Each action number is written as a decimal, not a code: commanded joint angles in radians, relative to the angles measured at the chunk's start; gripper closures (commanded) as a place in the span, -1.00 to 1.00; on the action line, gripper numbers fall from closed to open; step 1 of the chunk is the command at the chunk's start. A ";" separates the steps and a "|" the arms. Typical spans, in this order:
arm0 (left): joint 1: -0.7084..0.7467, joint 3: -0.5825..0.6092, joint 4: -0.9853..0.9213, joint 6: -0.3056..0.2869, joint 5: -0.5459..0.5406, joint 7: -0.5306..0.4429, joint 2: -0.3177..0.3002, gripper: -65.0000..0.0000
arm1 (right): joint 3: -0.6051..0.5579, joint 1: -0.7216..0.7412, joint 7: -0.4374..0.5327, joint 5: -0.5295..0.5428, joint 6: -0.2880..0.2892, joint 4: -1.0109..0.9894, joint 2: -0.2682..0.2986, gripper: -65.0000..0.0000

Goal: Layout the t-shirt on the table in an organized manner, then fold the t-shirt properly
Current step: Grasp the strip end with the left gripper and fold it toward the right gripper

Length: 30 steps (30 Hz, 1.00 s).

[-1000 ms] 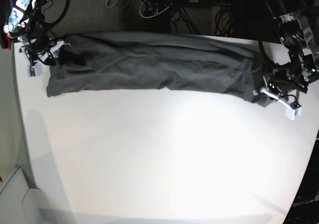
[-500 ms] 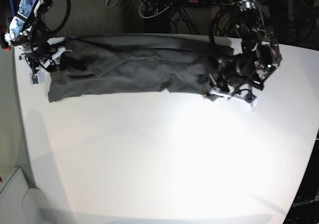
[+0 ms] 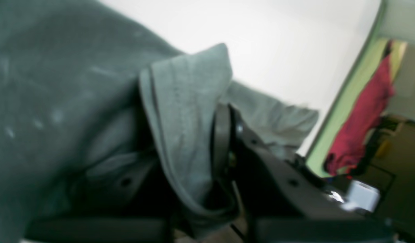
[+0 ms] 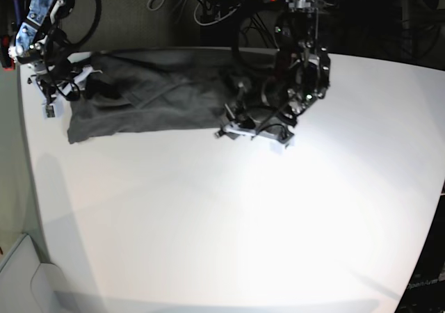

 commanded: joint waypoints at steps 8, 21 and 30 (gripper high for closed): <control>-0.010 0.027 -0.033 0.038 -0.040 -0.028 -0.006 0.98 | 0.001 0.016 -0.013 -0.005 0.000 0.008 0.005 0.19; -0.001 0.070 0.150 -0.104 -0.045 -0.030 -0.027 -0.11 | -0.001 0.016 -0.013 -0.005 0.000 0.008 0.005 0.19; 0.037 0.064 0.211 -0.278 -0.045 -0.032 -0.089 -0.11 | -0.001 0.024 -0.010 -0.005 0.000 0.004 0.005 0.19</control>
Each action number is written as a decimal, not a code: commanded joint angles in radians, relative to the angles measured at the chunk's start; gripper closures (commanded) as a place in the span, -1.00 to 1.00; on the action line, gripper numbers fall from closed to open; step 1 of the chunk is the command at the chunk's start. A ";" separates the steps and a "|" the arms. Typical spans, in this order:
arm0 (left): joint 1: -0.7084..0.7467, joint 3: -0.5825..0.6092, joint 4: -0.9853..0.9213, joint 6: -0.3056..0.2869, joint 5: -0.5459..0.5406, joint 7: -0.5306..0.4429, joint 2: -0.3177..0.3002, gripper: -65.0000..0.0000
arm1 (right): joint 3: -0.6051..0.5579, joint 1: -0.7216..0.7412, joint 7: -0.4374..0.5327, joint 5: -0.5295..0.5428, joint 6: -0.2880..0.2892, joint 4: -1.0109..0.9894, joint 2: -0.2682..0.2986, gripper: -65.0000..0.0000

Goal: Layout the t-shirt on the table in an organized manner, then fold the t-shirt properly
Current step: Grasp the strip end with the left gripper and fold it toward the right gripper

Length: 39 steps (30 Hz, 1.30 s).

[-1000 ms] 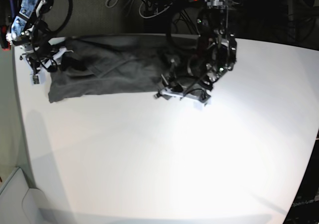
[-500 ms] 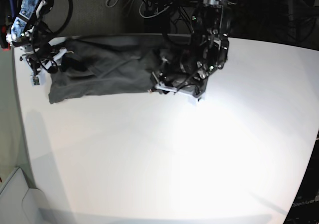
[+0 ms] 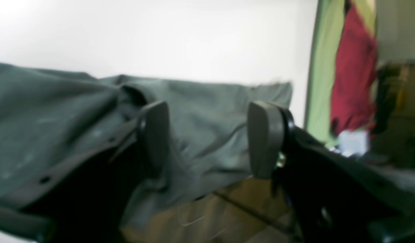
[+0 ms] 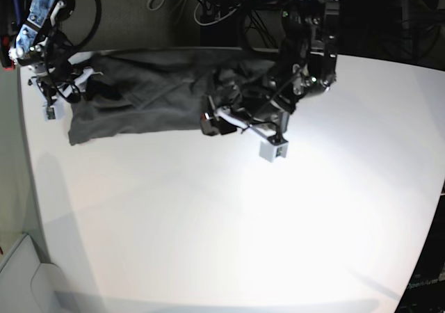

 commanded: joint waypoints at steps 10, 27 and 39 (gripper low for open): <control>0.043 -0.194 0.028 -0.041 -0.008 -0.011 -0.031 0.89 | 0.000 0.019 -0.005 -0.004 0.000 0.005 0.009 0.19; -0.197 0.244 -0.236 -0.050 -0.028 0.111 0.013 0.96 | 0.000 0.020 -0.005 -0.004 0.000 0.007 0.007 0.19; -0.124 0.143 -0.093 -0.043 -0.260 -0.044 -0.204 0.96 | 0.002 0.023 -0.005 -0.002 0.000 0.033 0.013 0.17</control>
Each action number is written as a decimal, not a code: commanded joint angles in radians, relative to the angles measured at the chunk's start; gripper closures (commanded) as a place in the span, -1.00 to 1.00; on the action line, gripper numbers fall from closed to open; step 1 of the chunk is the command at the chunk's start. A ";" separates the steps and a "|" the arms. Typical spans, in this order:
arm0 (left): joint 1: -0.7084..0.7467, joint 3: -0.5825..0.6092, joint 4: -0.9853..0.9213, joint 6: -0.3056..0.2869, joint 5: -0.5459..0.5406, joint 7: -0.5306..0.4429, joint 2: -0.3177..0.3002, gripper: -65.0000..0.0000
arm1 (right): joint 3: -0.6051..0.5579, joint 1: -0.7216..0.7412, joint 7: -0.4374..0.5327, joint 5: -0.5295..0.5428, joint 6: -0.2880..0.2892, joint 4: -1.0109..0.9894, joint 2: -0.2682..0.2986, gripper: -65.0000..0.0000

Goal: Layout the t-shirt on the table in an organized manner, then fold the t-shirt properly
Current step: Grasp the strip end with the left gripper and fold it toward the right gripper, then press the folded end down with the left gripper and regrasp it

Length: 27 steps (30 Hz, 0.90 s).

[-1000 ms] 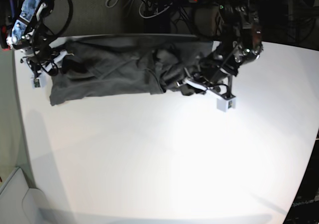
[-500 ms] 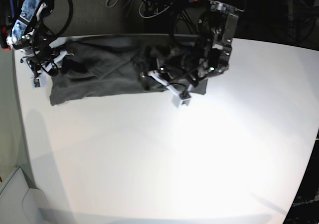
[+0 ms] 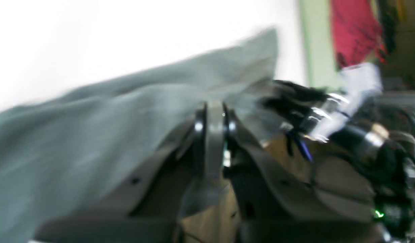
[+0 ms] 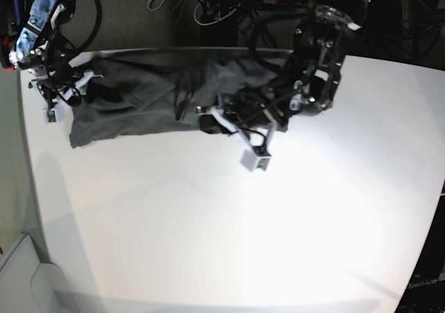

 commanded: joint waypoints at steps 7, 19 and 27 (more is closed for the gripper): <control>0.113 -0.176 -0.062 0.004 -0.083 0.001 -0.085 0.96 | 0.011 0.001 0.008 0.006 -0.001 0.160 0.007 0.16; 0.053 -0.185 -0.230 -0.002 -0.081 -0.008 -0.086 0.96 | 0.083 0.109 -0.282 0.006 -0.001 0.197 -0.002 -0.30; 0.035 -0.187 -0.232 -0.002 -0.081 -0.008 -0.083 0.96 | 0.092 0.173 -0.385 0.010 -0.001 0.017 0.024 -0.31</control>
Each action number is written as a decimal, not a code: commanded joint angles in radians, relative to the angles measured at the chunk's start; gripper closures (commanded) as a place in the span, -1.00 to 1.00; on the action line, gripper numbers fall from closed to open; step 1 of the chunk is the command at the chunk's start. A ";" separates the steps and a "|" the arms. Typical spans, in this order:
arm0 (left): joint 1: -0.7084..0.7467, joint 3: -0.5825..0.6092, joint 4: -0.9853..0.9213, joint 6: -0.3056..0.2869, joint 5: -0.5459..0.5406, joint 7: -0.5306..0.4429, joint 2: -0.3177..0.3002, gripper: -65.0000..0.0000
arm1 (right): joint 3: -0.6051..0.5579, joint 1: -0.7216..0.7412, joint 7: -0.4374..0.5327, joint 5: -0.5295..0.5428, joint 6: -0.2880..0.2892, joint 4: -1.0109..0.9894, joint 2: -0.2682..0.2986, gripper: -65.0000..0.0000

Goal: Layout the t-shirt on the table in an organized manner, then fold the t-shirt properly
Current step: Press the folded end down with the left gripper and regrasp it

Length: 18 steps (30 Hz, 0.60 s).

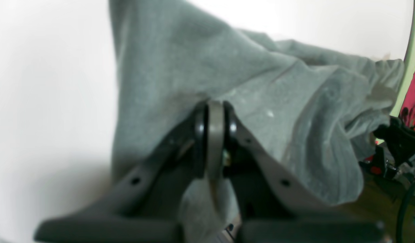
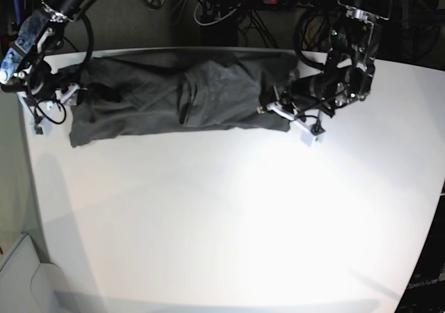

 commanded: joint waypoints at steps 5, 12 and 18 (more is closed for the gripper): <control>-0.033 -0.007 0.007 0.007 -0.020 -0.004 -0.005 0.96 | -0.003 0.003 0.003 0.064 0.003 0.005 0.006 -0.31; -0.054 -0.007 0.004 0.007 -0.020 -0.006 -0.007 0.96 | -0.003 0.000 0.002 0.130 0.003 -0.034 -0.010 -0.30; -0.070 -0.008 0.006 0.007 -0.020 -0.006 -0.007 0.96 | -0.003 0.000 0.002 0.130 0.003 -0.146 -0.007 -0.30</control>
